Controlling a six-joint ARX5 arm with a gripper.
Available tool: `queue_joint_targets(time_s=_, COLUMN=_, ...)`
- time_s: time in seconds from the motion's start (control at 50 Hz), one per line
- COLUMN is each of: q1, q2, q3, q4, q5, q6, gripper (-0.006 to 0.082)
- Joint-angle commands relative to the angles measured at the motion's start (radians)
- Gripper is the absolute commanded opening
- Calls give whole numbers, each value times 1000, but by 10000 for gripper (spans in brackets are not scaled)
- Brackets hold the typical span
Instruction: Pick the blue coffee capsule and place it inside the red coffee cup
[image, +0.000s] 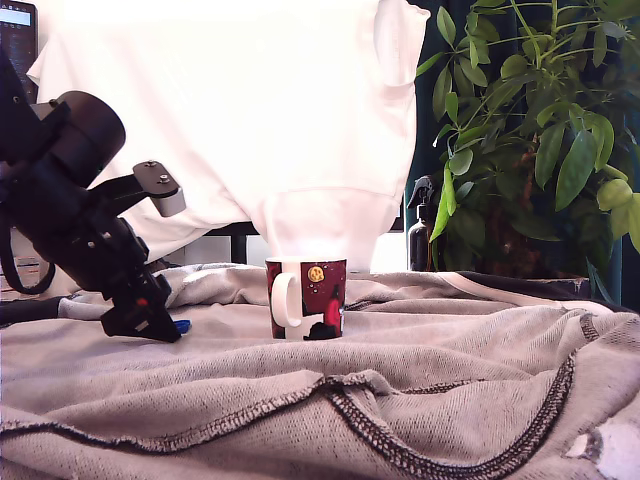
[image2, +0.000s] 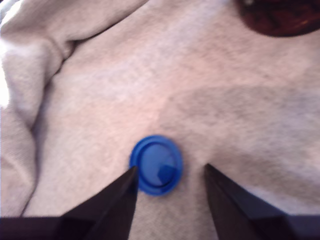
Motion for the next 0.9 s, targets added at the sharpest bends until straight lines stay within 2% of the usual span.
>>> queue_joint_targets(time_s=0.0, q1=16, q2=29, q3=-10, q4=11, q5=-1, q6=-2, gripper=359)
queue_joint_targets(time_s=0.88, q1=14, q2=34, q3=1, q4=26, q5=95, q6=-3, gripper=359)
